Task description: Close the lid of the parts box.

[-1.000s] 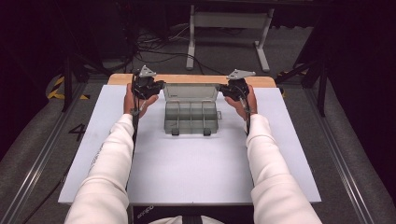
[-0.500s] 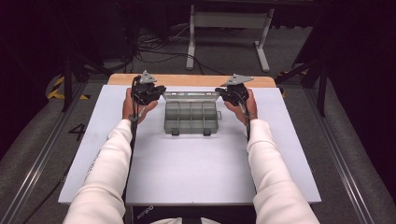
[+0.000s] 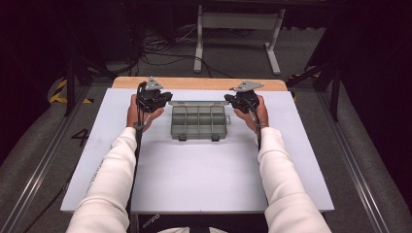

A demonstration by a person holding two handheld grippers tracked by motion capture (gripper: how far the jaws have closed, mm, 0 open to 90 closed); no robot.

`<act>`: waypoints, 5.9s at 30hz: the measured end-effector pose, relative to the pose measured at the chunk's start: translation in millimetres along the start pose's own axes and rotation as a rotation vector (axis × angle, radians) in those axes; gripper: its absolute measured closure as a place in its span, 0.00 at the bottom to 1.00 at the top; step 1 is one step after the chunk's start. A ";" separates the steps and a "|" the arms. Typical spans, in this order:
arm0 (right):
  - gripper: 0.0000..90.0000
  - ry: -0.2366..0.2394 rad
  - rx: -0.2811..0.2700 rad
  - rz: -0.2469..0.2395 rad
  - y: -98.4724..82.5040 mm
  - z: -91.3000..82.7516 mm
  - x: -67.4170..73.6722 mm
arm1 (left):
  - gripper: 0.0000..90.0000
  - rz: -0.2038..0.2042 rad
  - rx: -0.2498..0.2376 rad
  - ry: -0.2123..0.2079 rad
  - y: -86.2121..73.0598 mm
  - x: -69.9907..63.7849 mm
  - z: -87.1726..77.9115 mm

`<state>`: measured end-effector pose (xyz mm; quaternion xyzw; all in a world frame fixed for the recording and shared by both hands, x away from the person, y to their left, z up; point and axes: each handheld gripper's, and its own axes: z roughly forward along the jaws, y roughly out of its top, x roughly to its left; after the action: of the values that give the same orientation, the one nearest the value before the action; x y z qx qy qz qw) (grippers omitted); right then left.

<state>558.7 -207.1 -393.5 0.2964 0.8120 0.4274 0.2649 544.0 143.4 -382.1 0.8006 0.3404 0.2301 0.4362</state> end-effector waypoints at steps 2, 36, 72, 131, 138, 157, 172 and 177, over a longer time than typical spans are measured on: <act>1.00 0.001 0.001 -0.001 -0.2 -0.6 0.5 | 0.93 -0.001 -0.003 -0.001 0.2 -0.4 -1.1; 0.99 0.110 -0.055 0.003 -17.5 -35.5 16.2 | 0.91 0.115 -0.032 -0.079 -14.9 -28.7 -29.7; 0.97 0.196 -0.038 -0.019 -33.8 -54.4 48.4 | 0.91 0.219 0.003 -0.111 -48.5 -59.6 -49.6; 0.97 0.190 0.001 -0.032 -59.7 -51.8 61.1 | 0.91 0.229 0.049 -0.112 -73.4 -70.0 -29.7; 0.95 0.173 0.012 -0.037 -60.6 -54.4 59.8 | 0.91 0.237 0.049 -0.108 -73.1 -69.9 -30.1; 0.69 0.088 -0.040 0.001 -65.1 -70.9 57.2 | 0.76 0.223 -0.010 -0.098 -73.1 -64.9 -47.0; 0.28 0.001 -0.054 0.021 -68.1 -75.4 57.8 | 0.46 0.227 -0.051 -0.083 -82.5 -65.7 -54.0; 0.19 -0.012 -0.055 0.024 -69.4 -73.6 58.5 | 0.35 0.218 -0.055 -0.071 -85.2 -65.2 -52.7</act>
<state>450.7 -237.1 -426.5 0.3013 0.7947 0.4510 0.2726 436.5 156.4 -432.6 0.8282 0.2291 0.2570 0.4422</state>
